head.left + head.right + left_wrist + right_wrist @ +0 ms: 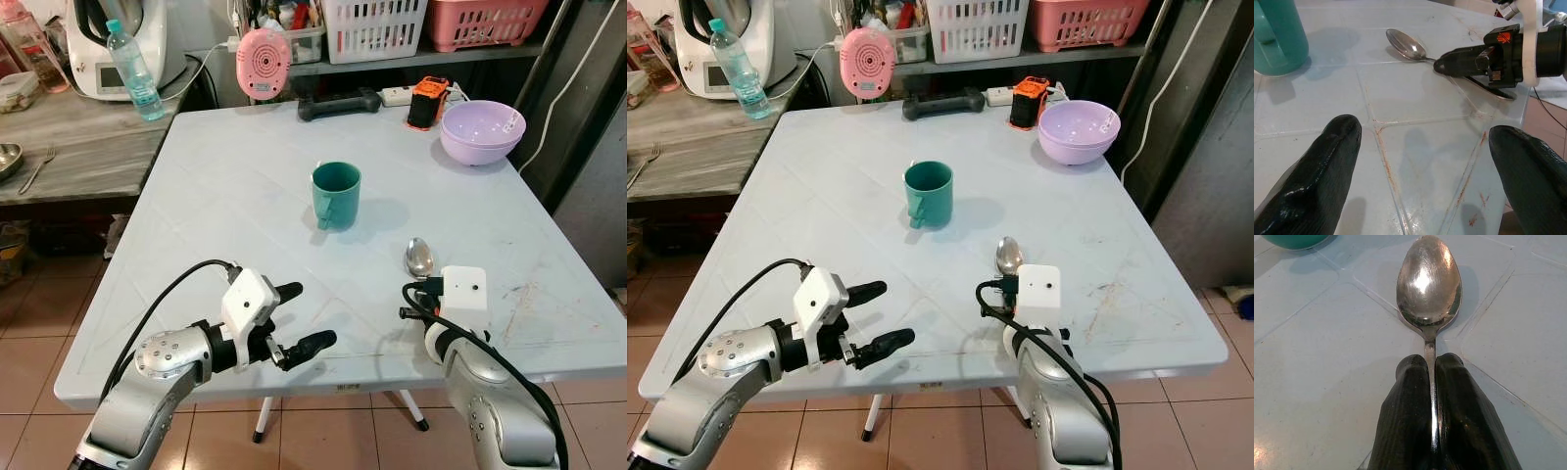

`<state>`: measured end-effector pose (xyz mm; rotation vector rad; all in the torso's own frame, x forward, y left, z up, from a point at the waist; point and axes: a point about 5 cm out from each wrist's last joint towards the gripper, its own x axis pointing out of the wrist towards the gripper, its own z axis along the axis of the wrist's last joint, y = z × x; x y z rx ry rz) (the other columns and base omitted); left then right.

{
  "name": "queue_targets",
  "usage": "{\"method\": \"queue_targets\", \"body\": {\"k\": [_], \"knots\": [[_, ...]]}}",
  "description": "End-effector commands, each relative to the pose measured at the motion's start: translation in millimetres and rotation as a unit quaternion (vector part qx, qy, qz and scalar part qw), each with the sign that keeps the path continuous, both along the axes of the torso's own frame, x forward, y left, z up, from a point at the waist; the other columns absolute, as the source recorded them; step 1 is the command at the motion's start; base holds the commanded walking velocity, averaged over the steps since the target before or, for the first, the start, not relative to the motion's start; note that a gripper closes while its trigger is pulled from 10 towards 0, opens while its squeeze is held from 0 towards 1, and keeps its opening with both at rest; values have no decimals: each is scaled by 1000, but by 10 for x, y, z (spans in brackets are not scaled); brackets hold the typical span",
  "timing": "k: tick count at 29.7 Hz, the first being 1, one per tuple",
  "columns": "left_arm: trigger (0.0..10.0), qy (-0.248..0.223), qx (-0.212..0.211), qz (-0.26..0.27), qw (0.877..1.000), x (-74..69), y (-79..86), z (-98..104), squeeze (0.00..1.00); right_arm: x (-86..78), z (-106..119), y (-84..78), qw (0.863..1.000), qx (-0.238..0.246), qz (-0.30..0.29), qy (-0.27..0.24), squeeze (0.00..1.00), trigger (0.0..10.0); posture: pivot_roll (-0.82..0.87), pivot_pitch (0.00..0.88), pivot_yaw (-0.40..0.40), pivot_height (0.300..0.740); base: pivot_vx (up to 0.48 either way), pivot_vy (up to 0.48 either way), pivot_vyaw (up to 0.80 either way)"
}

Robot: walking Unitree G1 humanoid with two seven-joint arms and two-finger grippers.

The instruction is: Setting the table

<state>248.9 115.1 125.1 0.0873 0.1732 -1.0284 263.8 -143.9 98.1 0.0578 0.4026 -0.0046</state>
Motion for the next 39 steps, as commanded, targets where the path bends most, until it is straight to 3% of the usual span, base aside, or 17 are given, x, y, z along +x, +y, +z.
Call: {"method": "queue_targets", "body": {"k": [1, 4, 5, 7, 11, 18, 19, 21, 22, 23, 24, 30, 39], "knots": [[10000, -4, 2, 8, 1000, 23, 5, 13, 0, -96, -252, 41, 998, 10, 8, 64, 0, 0, 15, 83, 95, 740, 0, 0, 0], [10000, -13, -14, 36, 999, 86, 28, 54, 0, -4, -42, 20, 1000, -19, 7, -7, 0, 0, 15, 77, 91, 740, 0, 0, 0], [10000, -13, -14, 36, 999, 86, 28, 54, 0, -4, -42, 20, 1000, -19, 7, -7, 0, 0, 15, 77, 91, 740, 0, 0, 0], [10000, -26, -33, 77, 996, 169, 64, 109, 0, 69, 179, 20, 997, -36, 5, -75, 0, 0, 14, 73, 84, 740, 0, 0, 0], [10000, -46, -46, 117, 991, 243, 113, 165, 0, 117, 321, 4, 992, -37, -7, -120, 0, 0, 18, 70, 79, 740, 0, 0, 0], [10000, -91, -50, 261, 960, 437, 370, 236, 0, 189, 539, -28, 978, -55, -20, -198, 0, 118, 23, 62, 65, 740, 0, 0, 0], [10000, -98, -46, 291, 950, 466, 429, 230, 0, 198, 568, -34, 976, -54, -21, -208, 0, 1765, 23, 61, 64, 740, 0, 0, 0], [10000, -101, -43, 310, 944, 482, 466, 226, 0, 202, 583, -36, 975, -53, -22, -214, 0, 2235, 25, 58, 63, 740, 0, 0, 0], [10000, -106, -33, 355, 928, 515, 567, 204, 0, 212, 613, -40, 973, -55, -22, -223, 0, 4941, 28, 56, 60, 740, 0, 0, 0], [10000, -108, -30, 367, 923, 524, 594, 195, 0, 216, 618, -41, 972, -56, -23, -225, 0, 4941, 28, 56, 60, 740, 0, 0, 0], [10000, -106, -29, 383, 917, 532, 636, 175, 0, 224, 624, -35, 972, -58, -18, -229, 0, 10000, 29, 54, 57, 740, 0, 0, 0], [10000, -85, -41, 417, 904, 548, 719, 94, 0, 239, 628, -30, 969, -56, -19, -238, 0, 10000, 34, 49, 56, 740, 0, 0, 0], [10000, -87, -44, 419, 903, 563, 711, 74, 0, 242, 610, -36, 969, -53, -24, -239, 0, 10000, 33, 51, 58, 740, 0, 0, 0]]}}
